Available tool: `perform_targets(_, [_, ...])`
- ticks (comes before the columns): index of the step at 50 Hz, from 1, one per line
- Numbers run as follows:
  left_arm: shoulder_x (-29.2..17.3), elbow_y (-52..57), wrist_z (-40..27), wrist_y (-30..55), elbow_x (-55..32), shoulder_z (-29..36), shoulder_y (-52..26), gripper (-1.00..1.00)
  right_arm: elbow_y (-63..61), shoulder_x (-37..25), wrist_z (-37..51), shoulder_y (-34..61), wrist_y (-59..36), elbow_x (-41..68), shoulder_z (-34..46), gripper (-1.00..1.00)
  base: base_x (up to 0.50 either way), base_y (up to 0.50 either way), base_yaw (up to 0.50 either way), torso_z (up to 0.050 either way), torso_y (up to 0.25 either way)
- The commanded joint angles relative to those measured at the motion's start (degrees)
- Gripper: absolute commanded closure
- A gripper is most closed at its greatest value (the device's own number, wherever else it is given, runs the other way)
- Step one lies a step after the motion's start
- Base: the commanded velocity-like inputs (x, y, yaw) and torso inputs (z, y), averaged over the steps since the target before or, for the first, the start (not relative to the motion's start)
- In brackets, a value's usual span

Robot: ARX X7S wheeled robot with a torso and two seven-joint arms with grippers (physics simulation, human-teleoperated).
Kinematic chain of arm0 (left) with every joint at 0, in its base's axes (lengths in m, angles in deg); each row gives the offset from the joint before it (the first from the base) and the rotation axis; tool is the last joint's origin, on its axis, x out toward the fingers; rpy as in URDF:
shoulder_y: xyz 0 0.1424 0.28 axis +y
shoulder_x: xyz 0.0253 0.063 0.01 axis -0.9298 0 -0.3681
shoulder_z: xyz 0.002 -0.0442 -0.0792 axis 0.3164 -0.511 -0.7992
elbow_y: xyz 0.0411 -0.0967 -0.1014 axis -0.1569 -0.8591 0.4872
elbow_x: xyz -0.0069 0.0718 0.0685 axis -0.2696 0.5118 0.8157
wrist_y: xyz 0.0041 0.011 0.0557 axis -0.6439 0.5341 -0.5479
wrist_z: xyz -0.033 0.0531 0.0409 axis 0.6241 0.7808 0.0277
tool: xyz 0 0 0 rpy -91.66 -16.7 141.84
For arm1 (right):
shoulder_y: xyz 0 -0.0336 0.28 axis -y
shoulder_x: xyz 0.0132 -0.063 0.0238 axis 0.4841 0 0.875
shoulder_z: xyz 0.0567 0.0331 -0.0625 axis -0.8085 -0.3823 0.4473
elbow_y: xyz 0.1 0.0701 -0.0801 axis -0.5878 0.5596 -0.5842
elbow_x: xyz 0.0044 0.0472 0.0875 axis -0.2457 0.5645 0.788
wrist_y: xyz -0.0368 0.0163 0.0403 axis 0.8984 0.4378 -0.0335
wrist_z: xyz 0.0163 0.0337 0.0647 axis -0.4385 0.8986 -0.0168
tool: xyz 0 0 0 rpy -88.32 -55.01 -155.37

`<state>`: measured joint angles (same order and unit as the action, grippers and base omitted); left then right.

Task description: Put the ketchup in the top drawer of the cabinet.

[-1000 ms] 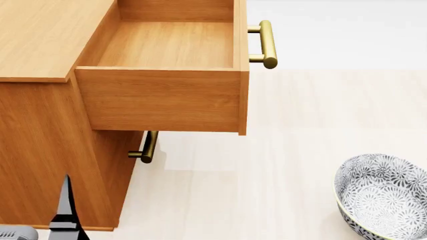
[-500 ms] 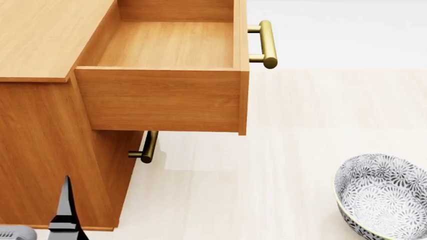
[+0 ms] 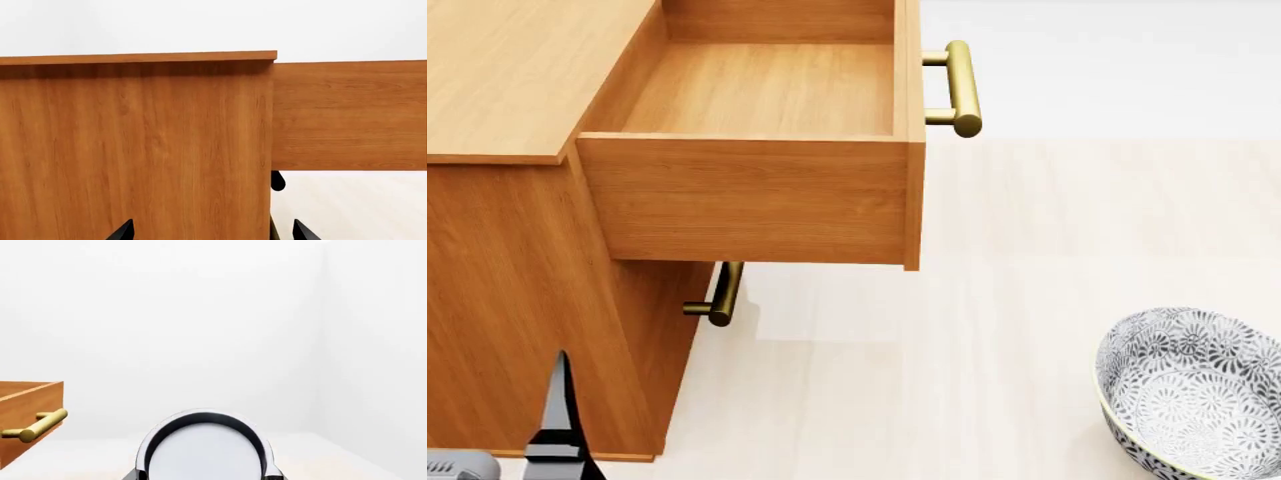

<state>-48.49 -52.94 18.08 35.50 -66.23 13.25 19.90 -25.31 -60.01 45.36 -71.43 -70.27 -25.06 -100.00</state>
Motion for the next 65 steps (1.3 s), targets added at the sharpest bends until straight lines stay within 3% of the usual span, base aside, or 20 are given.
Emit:
perform_targets(1, [-0.18, -0.06, -0.14, -0.08, -0.43, 0.01, -0.10, -1.00, -3.41, -8.24, 5.74, 6.29, -6.55, 7.83, -3.74, 1.00, 0.00, 0.00, 0.00, 0.000, 0.000])
perform_targets(20, [-0.51, -0.31, -0.47, -0.55, -0.88, -0.12, -0.07, -1.00, -0.17, -23.45, 16.68, 22.60, -6.17, 21.90, 1.97, 1.00, 0.00, 0.00, 0.00, 0.000, 0.000])
perform_targets(31, [-0.62, -0.62, -0.61, -0.99, -1.04, -0.01, 0.06, -1.00, 3.42, -31.05, 21.69, 32.54, -1.03, 24.62, 14.44, 1.00, 0.00, 0.00, 0.00, 0.000, 0.001])
perform_targets(36, [-0.63, -0.86, -0.70, -1.23, -1.11, 0.00, 0.11, -1.00, 5.21, -34.53, 23.35, 39.58, 2.95, 25.37, 23.90, 1.00, 0.00, 0.00, 0.00, 0.000, 0.000])
perform_targets(38, [-0.67, -0.77, -0.76, -1.09, -1.16, 0.04, 0.06, -1.00, 6.46, -35.91, 24.03, 46.49, 4.96, 25.62, 31.84, 1.00, 0.00, 0.00, 0.00, 0.000, 0.000])
perform_targets(40, [-0.71, -0.69, -0.81, -1.04, -1.17, 0.09, 0.00, -1.00, 7.32, -34.95, 23.95, 54.90, 4.57, 24.98, 39.91, 1.00, 0.00, 0.00, 0.00, 0.000, 0.000])
perform_targets(46, [-0.81, -0.78, -0.97, -1.30, -0.94, 0.34, 0.20, -1.00, 9.75, -28.81, 23.12, 69.01, 0.97, 22.28, 50.59, 1.00, 0.00, 0.00, 0.00, 0.000, 0.000])
perform_targets(65, [-1.03, -0.81, -1.20, -1.55, -1.60, 0.33, 0.14, -1.00, 18.09, -13.82, 20.63, 84.94, -1.06, 13.93, 61.59, 1.00, 0.00, 0.00, 0.00, 0.000, 0.000])
